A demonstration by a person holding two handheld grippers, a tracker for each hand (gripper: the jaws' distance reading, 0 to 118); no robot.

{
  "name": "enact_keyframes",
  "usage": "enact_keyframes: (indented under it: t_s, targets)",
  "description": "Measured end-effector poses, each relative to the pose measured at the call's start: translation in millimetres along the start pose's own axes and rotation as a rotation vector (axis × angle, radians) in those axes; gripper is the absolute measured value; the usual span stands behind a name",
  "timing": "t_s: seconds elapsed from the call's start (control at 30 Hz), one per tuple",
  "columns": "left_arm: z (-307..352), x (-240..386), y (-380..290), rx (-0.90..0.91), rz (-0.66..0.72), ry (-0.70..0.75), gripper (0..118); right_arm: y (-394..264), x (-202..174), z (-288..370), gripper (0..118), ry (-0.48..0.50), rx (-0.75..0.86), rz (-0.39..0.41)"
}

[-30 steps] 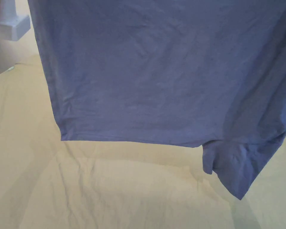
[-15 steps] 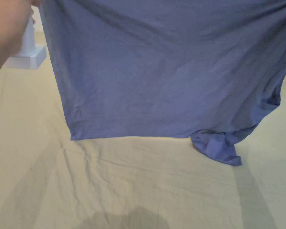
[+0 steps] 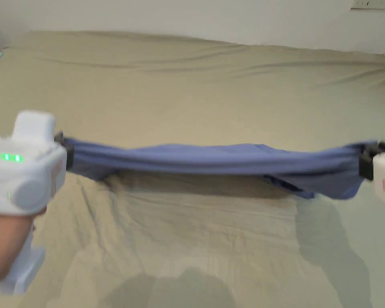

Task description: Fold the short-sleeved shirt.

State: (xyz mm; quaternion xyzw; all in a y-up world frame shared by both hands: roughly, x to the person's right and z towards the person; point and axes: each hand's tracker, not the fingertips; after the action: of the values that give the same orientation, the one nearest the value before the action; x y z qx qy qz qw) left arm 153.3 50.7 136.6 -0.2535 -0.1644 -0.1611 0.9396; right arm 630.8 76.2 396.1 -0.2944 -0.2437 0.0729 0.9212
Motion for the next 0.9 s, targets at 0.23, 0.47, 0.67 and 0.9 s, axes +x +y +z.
enact_keyframes:
  t_s: [0.23, 0.47, 0.67, 0.9]
  targets:
    - [48, 15, -126, -0.221, -0.124, -0.039, 0, -122, -17, 56, 5, 0.106, -0.276, -0.026]
    - [80, 10, -182, -0.358, -0.208, -0.063, 0, -187, -23, 95, 5, 0.118, -0.502, -0.087]
    - [94, 0, -200, -0.424, -0.228, -0.104, 0, -214, -24, 113, 5, 0.149, -0.583, -0.105]
    - [92, 3, -223, -0.506, -0.237, -0.138, 0, -226, -32, 105, 5, 0.139, -0.658, -0.101]
